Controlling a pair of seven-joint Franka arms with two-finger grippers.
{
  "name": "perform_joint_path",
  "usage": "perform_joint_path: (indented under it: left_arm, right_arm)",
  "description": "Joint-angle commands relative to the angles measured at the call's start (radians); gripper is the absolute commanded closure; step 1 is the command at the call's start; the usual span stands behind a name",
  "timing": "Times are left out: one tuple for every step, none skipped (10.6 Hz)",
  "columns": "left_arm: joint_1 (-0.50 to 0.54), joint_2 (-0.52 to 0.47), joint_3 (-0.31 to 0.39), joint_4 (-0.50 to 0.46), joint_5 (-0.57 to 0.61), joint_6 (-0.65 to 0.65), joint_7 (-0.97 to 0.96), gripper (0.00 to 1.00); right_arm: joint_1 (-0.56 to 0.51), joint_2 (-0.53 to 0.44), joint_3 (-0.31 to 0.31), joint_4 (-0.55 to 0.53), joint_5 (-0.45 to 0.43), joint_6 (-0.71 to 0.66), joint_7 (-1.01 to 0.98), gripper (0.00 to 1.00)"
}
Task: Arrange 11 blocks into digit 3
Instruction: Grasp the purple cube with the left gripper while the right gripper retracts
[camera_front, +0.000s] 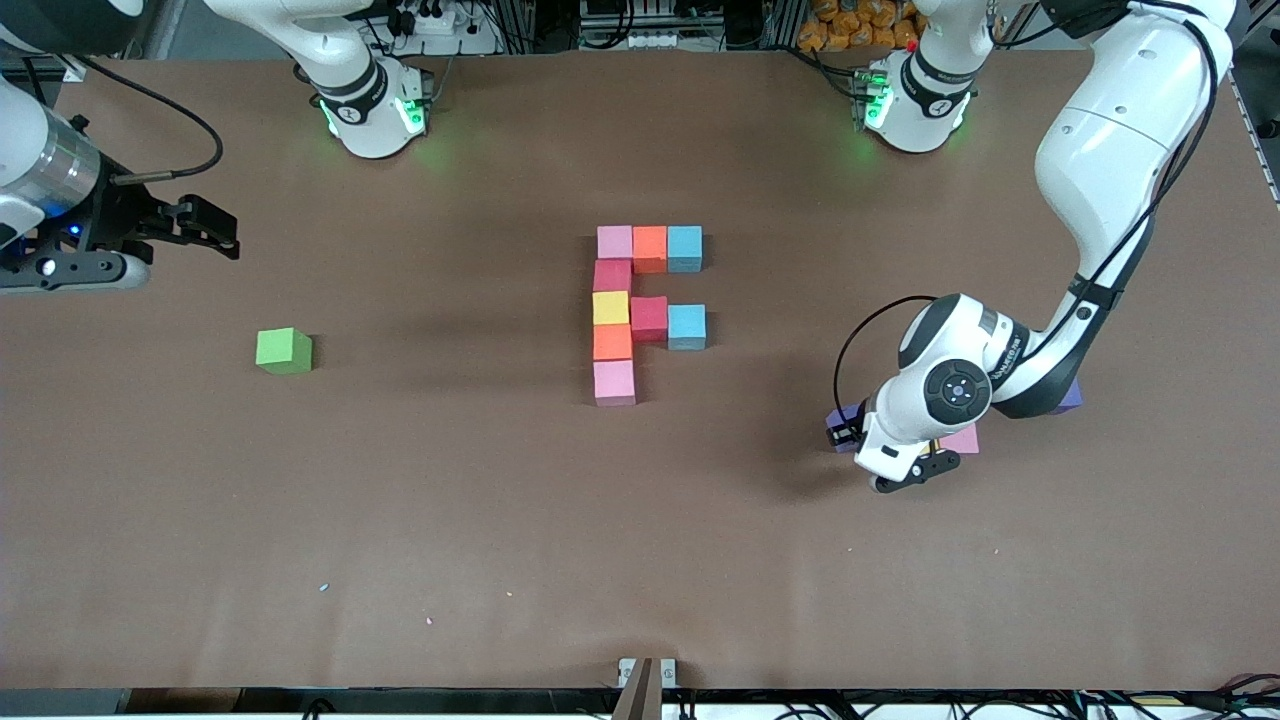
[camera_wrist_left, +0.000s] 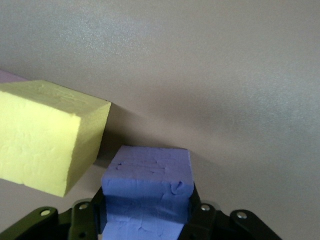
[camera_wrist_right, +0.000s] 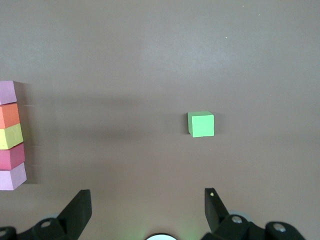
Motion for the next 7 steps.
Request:
perform_joint_path:
  left_arm:
    - [-0.017, -0.005, 0.003, 0.030, -0.013, 0.003, -0.040, 1.00]
    - [-0.026, -0.007, -0.003, 0.045, -0.019, 0.000, -0.101, 1.00]
    - [-0.055, -0.008, -0.003, 0.068, -0.048, -0.003, -0.208, 1.00]
    - [-0.091, -0.008, -0.003, 0.093, -0.076, -0.003, -0.309, 1.00]
    - [-0.115, -0.004, -0.003, 0.099, -0.097, -0.003, -0.422, 1.00]
    - [-0.147, 0.001, 0.000, 0.114, -0.100, -0.002, -0.540, 1.00]
    - [-0.172, 0.001, 0.001, 0.122, -0.105, -0.003, -0.627, 1.00]
  right_arm:
    - [-0.040, -0.049, 0.023, -0.067, 0.063, 0.042, 0.015, 0.00]
    - [-0.049, -0.066, 0.020, -0.108, 0.064, 0.086, 0.013, 0.00]
    - [-0.054, -0.069, -0.003, -0.127, 0.067, 0.099, 0.013, 0.00]
    - [-0.052, -0.068, -0.015, -0.127, 0.070, 0.099, 0.015, 0.00]
    - [-0.043, -0.068, -0.041, -0.127, 0.070, 0.094, 0.015, 0.00]
    - [-0.054, -0.068, -0.066, -0.144, 0.070, 0.082, 0.013, 0.00]
    - [-0.051, -0.068, -0.086, -0.155, 0.067, 0.083, 0.004, 0.00]
